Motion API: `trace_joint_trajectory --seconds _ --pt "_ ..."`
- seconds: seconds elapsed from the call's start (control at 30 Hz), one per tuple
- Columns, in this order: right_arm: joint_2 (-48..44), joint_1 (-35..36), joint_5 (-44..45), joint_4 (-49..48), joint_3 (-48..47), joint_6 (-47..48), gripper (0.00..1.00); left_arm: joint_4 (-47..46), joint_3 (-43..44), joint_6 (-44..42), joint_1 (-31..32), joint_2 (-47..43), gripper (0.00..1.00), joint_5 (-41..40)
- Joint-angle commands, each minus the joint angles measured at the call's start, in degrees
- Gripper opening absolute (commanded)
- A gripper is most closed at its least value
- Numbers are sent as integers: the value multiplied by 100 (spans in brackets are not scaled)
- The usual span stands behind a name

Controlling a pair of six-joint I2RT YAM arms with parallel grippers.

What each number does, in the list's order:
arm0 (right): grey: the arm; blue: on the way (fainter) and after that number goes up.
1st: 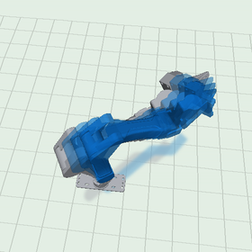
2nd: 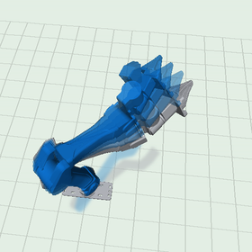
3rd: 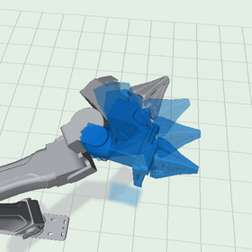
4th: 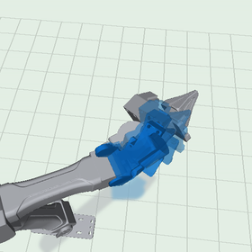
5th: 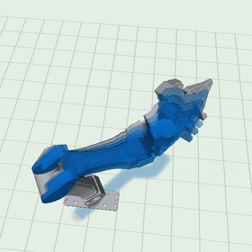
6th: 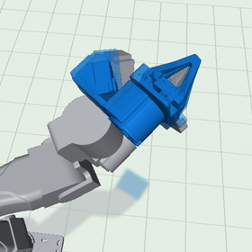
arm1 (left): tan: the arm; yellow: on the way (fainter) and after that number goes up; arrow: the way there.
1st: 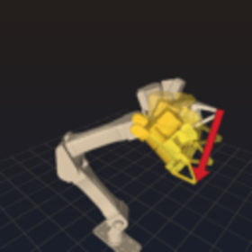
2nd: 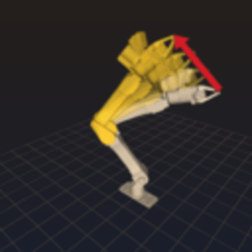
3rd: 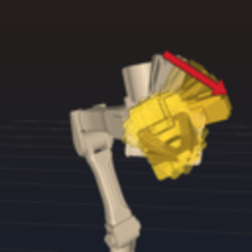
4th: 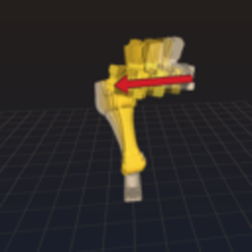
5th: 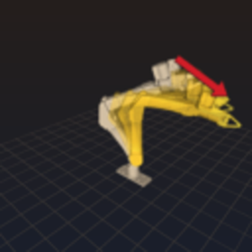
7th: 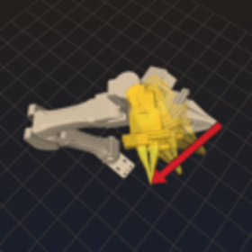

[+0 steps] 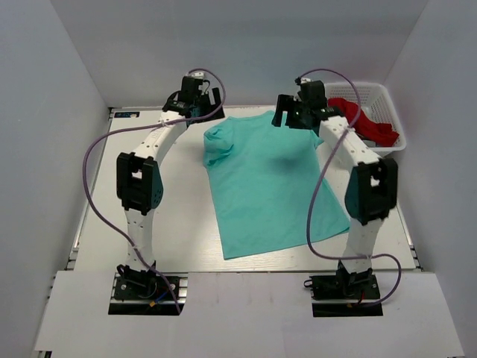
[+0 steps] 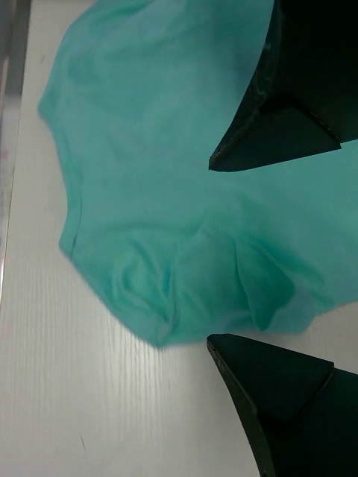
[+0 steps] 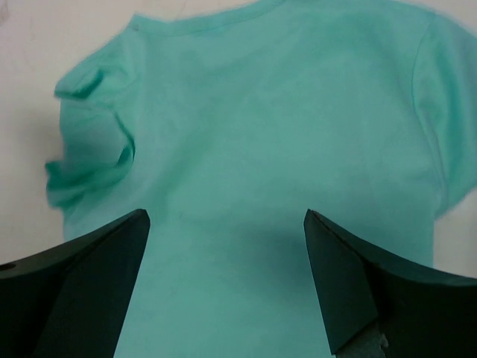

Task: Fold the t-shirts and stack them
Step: Flatten out the tshirt

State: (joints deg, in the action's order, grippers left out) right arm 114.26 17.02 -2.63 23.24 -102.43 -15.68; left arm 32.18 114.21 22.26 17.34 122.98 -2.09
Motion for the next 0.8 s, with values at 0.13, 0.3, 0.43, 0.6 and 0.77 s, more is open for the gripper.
trace_joint_trajectory --seconds 0.13,0.3,0.43,0.6,0.77 --pt "-1677 56 -132 -451 2963 -751 90 -406 1092 -644 313 857 100 1896" --pt "-2732 56 -448 -821 4729 -1383 90 -300 1666 -723 445 1563 100 1316" --pt "-3067 74 -572 -980 5523 -1376 90 -485 982 -723 445 1501 100 1160" --pt "-2840 65 -607 -1041 5647 -1306 90 -257 -535 -320 305 1045 100 702" --pt "-2059 126 -272 -1138 5103 -1306 90 263 -3395 971 120 -719 100 -361"
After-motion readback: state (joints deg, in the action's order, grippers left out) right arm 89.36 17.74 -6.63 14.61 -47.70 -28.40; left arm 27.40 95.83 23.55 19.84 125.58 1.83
